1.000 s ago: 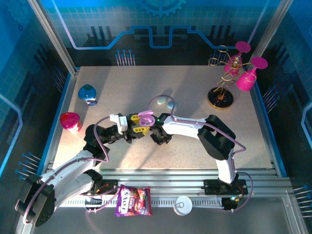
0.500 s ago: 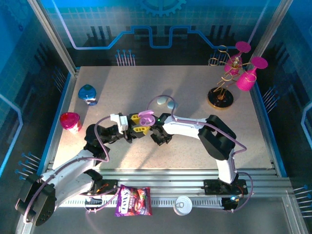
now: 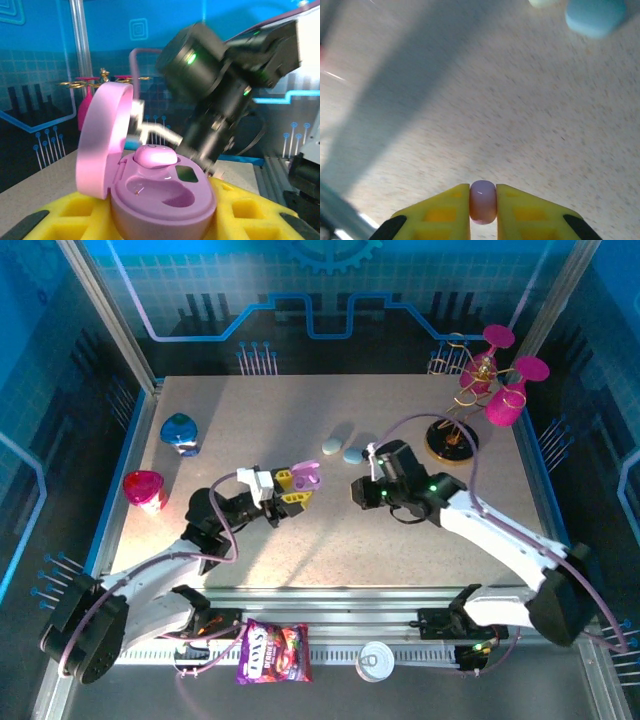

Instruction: Insert the wireless bluetooth earbuds into the charging case

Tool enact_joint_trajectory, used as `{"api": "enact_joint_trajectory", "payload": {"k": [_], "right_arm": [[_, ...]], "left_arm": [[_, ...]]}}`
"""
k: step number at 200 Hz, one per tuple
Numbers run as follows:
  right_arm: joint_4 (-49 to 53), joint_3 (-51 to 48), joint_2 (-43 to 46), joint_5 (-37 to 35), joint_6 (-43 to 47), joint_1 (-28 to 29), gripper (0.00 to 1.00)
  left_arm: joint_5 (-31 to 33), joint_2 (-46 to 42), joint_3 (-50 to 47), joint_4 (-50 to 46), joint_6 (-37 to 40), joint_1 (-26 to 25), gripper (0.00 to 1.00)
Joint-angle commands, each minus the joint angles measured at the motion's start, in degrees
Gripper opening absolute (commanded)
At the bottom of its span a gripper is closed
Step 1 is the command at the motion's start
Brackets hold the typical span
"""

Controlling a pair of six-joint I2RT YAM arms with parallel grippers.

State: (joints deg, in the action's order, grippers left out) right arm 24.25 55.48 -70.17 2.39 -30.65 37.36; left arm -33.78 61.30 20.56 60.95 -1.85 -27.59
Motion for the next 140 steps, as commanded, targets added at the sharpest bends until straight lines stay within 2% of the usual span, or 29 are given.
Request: {"api": "enact_joint_trajectory", "payload": {"k": [1, 41, 88, 140], "right_arm": [[-7.67, 0.05, 4.44, 8.83, -1.16, -0.47, 0.16], [-14.15, 2.51, 6.2, 16.29, -3.22, 0.43, 0.15], [-14.72, 9.01, 2.03, 15.54, -0.49, 5.61, 0.14], [-14.23, 12.42, -1.2, 15.05, 1.29, 8.23, 0.14]], "left_arm": [[2.47, 2.06, 0.19, 4.99, 0.84, 0.19, 0.32], [3.23, 5.25, 0.27, 6.97, 0.73, 0.19, 0.32], [3.49, 5.59, -0.25, 6.67, 1.12, 0.25, 0.32], [3.94, 5.86, -0.96, 6.72, 1.59, 0.18, 0.32]]}}
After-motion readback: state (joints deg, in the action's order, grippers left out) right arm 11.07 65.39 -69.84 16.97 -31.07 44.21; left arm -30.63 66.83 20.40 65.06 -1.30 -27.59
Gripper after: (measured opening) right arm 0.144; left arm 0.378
